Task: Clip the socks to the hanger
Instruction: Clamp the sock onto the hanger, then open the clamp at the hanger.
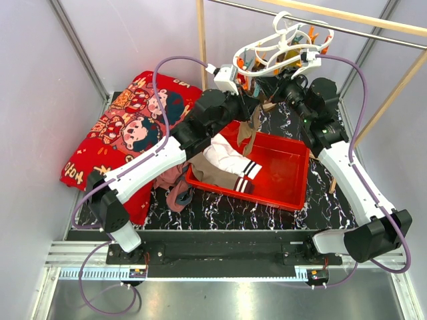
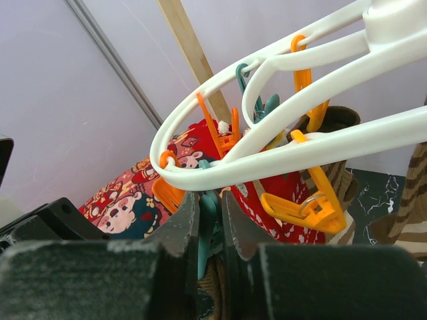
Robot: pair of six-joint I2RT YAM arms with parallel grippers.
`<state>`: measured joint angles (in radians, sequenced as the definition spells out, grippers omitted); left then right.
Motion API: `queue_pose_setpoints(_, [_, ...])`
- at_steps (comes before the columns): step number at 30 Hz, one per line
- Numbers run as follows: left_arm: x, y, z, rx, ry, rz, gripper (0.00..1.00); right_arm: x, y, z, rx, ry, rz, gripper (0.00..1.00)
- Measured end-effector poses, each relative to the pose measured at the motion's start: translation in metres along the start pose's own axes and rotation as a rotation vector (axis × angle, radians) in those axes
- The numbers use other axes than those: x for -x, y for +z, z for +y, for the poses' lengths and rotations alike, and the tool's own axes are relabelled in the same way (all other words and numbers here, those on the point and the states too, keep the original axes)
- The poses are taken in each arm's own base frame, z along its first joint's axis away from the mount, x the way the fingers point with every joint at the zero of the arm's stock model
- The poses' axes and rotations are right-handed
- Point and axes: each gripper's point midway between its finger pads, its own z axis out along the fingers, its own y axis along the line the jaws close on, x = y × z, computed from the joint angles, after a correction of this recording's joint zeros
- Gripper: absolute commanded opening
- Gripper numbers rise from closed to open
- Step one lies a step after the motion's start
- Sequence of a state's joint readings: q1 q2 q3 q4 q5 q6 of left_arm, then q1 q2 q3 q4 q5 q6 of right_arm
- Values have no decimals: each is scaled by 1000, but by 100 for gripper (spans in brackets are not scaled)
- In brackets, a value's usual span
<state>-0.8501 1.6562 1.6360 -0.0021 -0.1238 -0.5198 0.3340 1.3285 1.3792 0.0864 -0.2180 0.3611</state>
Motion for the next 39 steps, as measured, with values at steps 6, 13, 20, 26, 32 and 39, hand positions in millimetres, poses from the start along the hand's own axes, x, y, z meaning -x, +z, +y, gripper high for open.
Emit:
queue_pose_setpoints(6, [-1,0,1,6,12,0,0,-1,0,0,2,0,-2,34])
queue_pose_setpoints(13, [1,1,3,15,27,-7,0,-11,-3,0,-3,16,28,69])
queue_pose_setpoints(20, [4,1,8,39,48,-24,0,-20,-13,-3,-19,0,68,84])
queue_pose_setpoints(26, [3,3,19,64,59,-29,0,3,-39,11,-2,-73,31,85])
queue_pose_setpoints(32, [6,1,30,86,79,-36,0,24,-55,12,-28,-177,-20,86])
queue_pose_setpoints(39, [22,-13,33,90,91,-65,0,4,-39,-11,-67,-281,37,84])
